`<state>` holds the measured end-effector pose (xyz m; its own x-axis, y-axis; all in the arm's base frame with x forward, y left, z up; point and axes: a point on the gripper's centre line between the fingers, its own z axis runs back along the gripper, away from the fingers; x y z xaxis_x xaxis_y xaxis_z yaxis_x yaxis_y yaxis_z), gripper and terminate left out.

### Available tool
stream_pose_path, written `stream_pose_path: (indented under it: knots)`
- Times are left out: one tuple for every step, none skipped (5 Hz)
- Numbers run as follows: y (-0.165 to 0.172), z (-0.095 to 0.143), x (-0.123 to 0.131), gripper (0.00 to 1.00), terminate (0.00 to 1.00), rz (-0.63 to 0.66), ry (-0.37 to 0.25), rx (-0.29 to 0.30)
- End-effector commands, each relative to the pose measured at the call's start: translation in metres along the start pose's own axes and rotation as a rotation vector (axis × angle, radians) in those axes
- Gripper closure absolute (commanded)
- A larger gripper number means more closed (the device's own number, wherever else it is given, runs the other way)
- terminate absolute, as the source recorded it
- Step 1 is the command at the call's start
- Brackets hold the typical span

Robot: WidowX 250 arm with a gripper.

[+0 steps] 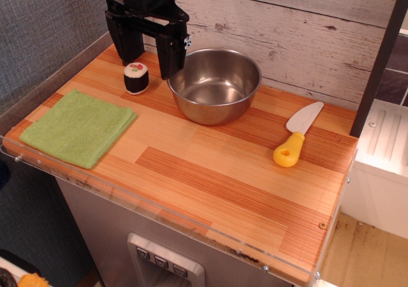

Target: PICK UP THE GREEN TOWEL AND PUT ANOTHER SIDE OF THE TABLE

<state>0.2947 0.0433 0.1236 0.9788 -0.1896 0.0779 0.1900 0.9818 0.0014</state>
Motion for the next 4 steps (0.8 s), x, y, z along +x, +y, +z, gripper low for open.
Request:
stream_pose_path:
  knots:
    - [0.000,0.000,0.000,0.00,0.00,0.000,0.000,0.000]
    - [0.024,-0.014,-0.017,0.00,0.00,0.035,-0.014,0.007]
    - [0.050,-0.022,-0.034,0.00,0.00,0.061,-0.018,0.032]
    - [0.070,-0.033,-0.055,0.00,0.00,0.103,-0.022,0.062]
